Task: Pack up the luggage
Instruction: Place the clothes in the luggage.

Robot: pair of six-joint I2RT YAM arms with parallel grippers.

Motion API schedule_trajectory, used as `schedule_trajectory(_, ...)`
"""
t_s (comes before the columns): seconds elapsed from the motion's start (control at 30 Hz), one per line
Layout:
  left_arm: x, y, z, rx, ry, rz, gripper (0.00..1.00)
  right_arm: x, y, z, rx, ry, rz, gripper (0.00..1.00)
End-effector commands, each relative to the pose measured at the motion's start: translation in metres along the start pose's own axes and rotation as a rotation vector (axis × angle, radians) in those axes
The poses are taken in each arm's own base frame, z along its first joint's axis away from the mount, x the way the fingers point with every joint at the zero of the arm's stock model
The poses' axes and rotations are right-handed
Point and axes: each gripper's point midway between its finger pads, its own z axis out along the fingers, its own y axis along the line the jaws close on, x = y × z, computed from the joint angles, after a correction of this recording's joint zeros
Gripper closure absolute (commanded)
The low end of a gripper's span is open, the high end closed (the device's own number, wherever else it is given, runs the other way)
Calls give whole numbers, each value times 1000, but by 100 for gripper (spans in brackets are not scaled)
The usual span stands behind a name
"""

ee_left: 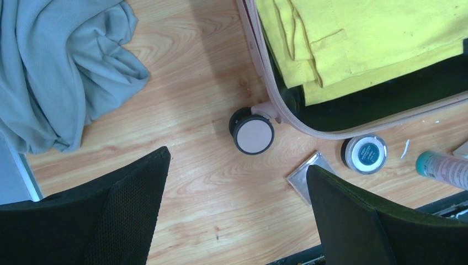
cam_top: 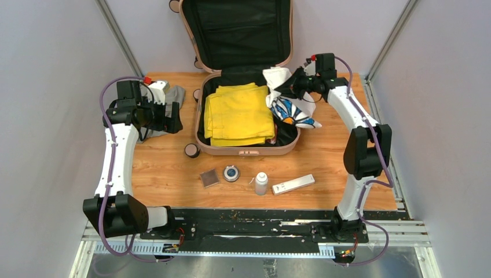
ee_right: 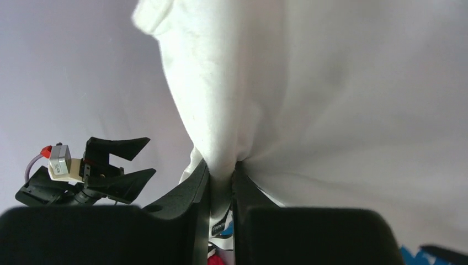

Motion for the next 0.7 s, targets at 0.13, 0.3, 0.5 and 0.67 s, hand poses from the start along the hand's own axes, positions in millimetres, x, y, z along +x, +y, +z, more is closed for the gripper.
schedule_trajectory(0.13,-1,-6,2,48,-1,1,0,27,66,63,-57,32,-52,100)
schedule_trajectory(0.3,-6,-4,-4,30,-21,36,0,56,68,111,-43,101,-36,100)
schedule_trajectory(0.5,-5,-4,-5,24,-22,46,0,86,80,154,-65,168,-53,100)
schedule_trajectory(0.67,2,-4,-3,30,-8,54,0,102,84,173,-80,210,-68,100)
